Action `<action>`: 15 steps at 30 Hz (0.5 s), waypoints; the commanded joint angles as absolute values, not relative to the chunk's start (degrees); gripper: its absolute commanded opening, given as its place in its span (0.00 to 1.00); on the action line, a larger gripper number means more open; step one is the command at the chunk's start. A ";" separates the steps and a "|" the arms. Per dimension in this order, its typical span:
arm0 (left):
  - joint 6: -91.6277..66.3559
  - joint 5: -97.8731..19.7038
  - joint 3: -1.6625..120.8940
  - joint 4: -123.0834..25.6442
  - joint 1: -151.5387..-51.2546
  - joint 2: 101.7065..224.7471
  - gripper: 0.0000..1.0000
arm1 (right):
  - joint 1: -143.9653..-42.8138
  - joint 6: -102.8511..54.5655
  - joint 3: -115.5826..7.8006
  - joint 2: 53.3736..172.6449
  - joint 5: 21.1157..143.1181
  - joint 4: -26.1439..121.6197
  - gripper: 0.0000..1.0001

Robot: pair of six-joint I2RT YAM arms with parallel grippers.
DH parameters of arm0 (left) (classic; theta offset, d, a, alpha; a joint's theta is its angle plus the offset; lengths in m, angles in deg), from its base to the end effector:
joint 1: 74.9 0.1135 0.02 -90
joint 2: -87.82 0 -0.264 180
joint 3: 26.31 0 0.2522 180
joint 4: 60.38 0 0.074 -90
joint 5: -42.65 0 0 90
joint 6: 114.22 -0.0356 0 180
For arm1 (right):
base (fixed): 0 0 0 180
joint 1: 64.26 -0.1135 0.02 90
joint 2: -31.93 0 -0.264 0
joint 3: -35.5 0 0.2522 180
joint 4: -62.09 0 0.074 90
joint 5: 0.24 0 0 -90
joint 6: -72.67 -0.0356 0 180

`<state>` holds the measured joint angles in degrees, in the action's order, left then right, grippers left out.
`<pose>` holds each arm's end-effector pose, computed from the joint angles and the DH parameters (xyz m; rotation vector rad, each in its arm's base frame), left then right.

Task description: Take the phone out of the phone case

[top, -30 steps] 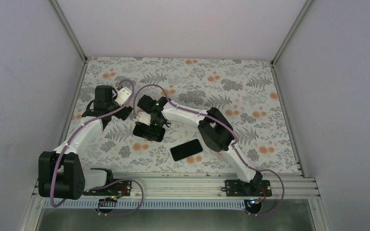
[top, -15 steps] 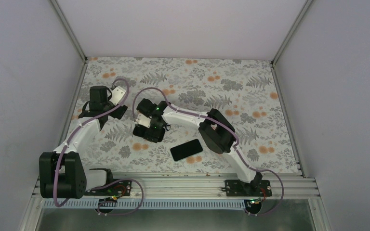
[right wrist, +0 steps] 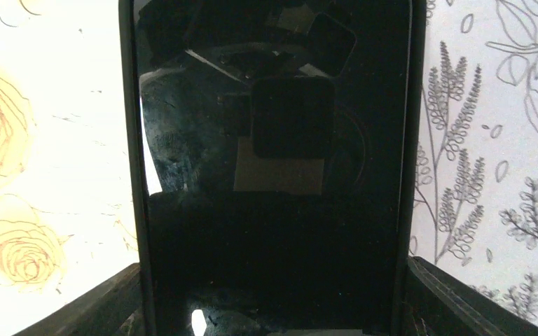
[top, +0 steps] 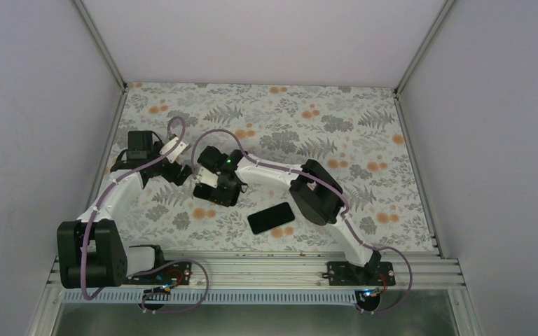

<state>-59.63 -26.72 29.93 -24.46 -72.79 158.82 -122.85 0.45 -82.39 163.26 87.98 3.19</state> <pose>0.2462 -0.0035 0.2158 0.8301 2.2356 -0.1367 0.2455 0.4042 0.1487 -1.7716 2.2414 0.1963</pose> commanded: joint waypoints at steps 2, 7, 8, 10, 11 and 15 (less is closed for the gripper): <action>-62.00 -10.09 33.97 -17.54 -68.38 162.58 1.00 | -123.34 1.91 -79.80 158.38 94.55 4.63 0.72; -66.09 -1.39 36.54 -14.02 -63.95 167.47 1.00 | -123.35 2.27 -77.71 153.64 96.49 6.49 0.71; -67.42 1.07 37.24 -12.37 -63.09 169.00 1.00 | -123.34 2.27 -77.78 153.16 96.97 6.50 0.70; -69.59 4.83 38.68 -9.30 -62.20 171.79 0.99 | -123.33 2.27 -77.80 151.72 97.39 6.67 0.70; -70.42 5.70 39.21 -8.16 -62.16 173.38 0.99 | -123.39 2.28 -77.98 151.20 97.40 6.75 0.71; -73.42 10.53 41.11 -5.20 -62.15 176.48 0.99 | -123.33 2.29 -79.80 150.11 97.67 6.18 0.70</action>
<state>-67.90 0.66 38.60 -10.58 -62.27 174.47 -123.09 1.74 -77.50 153.90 95.67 4.00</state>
